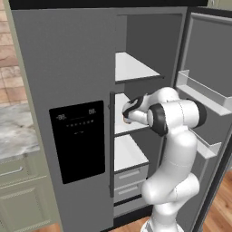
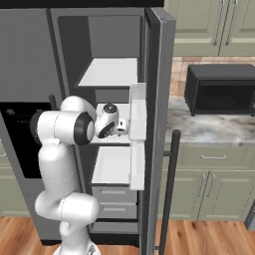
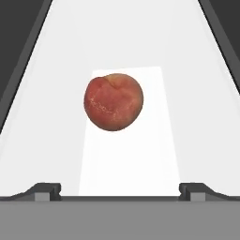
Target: Retrieve the orange and peach from the fridge and place them into the bowl on the dining table.
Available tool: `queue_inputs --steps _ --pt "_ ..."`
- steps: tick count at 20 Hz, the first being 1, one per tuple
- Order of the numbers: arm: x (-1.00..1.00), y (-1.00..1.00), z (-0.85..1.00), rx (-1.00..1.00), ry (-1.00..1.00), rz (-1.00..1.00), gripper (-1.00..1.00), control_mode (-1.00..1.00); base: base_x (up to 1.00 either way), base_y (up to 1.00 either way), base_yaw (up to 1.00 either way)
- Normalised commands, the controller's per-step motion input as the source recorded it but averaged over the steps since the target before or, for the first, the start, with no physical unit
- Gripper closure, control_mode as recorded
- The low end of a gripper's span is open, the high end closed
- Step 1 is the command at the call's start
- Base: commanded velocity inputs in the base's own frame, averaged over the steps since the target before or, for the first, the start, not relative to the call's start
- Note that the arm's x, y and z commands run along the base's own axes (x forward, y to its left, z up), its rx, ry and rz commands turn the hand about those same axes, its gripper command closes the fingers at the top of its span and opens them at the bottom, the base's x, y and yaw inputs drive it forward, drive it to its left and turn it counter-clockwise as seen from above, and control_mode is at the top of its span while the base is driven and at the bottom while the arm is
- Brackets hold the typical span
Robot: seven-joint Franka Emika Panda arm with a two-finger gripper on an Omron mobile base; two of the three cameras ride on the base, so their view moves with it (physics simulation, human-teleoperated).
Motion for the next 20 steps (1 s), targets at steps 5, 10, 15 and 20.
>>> queue_inputs --steps 5,10,15,20 --pt "0.27 0.02 -0.17 0.00 0.00 0.00 -1.00 -1.00 0.00 0.00 0.00" --pt "0.29 0.11 -0.11 0.00 0.00 0.00 -1.00 -1.00 0.00 0.00 0.00" --pt "0.30 0.15 -0.10 0.00 0.00 0.00 -1.00 -1.00 0.00 0.00 0.00" --pt "0.28 0.02 -0.16 0.00 0.00 0.00 -1.00 -1.00 0.00 0.00 0.00"
